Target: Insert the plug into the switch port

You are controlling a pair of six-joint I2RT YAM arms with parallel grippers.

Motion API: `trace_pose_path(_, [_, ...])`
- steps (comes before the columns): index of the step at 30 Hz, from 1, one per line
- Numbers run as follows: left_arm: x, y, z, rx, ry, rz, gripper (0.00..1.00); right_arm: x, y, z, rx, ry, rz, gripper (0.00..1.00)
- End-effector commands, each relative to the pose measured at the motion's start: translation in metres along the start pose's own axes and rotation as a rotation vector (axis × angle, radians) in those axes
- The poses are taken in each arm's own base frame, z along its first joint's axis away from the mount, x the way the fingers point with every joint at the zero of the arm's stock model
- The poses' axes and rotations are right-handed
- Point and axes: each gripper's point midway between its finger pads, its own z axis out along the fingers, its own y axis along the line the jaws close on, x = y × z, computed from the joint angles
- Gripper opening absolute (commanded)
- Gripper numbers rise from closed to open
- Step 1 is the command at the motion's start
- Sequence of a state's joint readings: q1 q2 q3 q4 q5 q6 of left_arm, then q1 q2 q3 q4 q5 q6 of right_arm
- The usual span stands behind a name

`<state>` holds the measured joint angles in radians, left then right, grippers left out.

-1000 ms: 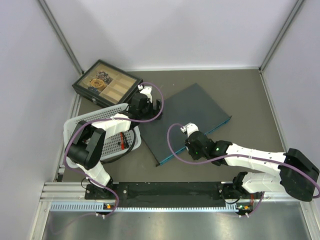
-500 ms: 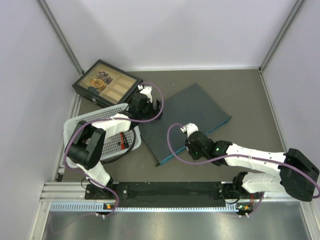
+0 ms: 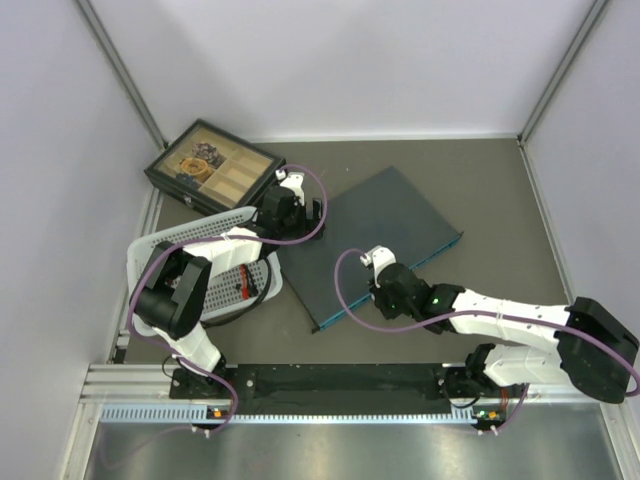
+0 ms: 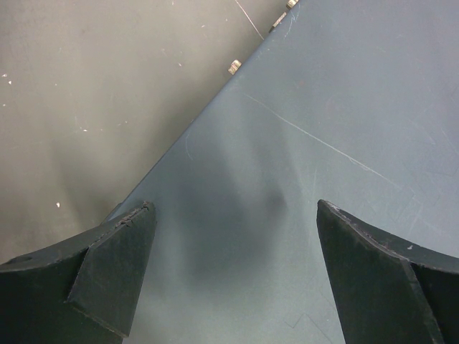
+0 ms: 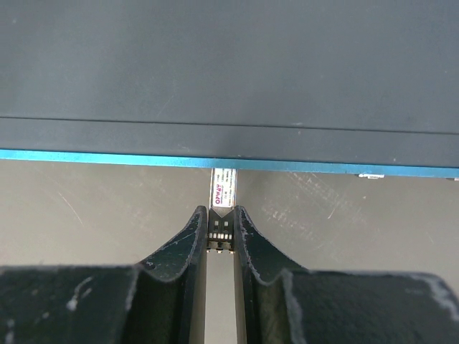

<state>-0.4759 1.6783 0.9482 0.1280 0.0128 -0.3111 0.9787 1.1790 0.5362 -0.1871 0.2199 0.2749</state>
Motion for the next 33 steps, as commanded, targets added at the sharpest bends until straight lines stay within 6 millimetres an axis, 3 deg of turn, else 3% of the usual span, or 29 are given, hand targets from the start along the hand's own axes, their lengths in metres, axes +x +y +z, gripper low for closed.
trace_pose_path(1, [-0.010, -0.007, -0.003, 0.023, -0.013, -0.002, 0.97, -0.059, 0.041, -0.009, -0.181, -0.209, 0.030, 0.00])
trace_pose_path(14, [-0.006, -0.011, -0.001, 0.051, 0.004, 0.001, 0.97, -0.064, 0.028, 0.005, -0.098, -0.273, 0.030, 0.00])
trace_pose_path(21, [-0.003, -0.018, 0.001, 0.088, 0.024, 0.004, 0.97, -0.081, 0.022, 0.007, -0.060, -0.358, 0.030, 0.00])
trace_pose_path(27, [-0.002, -0.018, 0.002, 0.091, 0.028, 0.003, 0.97, -0.079, 0.020, 0.013, -0.047, -0.349, 0.027, 0.01])
trace_pose_path(29, [-0.003, -0.017, 0.001, 0.081, 0.025, 0.007, 0.97, -0.072, 0.020, 0.012, -0.049, -0.319, 0.026, 0.13])
trace_pose_path(30, [-0.003, -0.016, 0.002, 0.077, 0.027, 0.008, 0.97, -0.070, 0.020, 0.010, -0.051, -0.315, 0.041, 0.27])
trace_pose_path(32, [-0.006, -0.015, 0.001, 0.068, 0.019, 0.010, 0.97, -0.062, 0.016, 0.000, -0.052, -0.298, 0.064, 0.43])
trace_pose_path(33, [-0.009, -0.015, 0.001, 0.067, 0.014, 0.009, 0.97, -0.058, 0.015, -0.003, -0.053, -0.286, 0.069, 0.46])
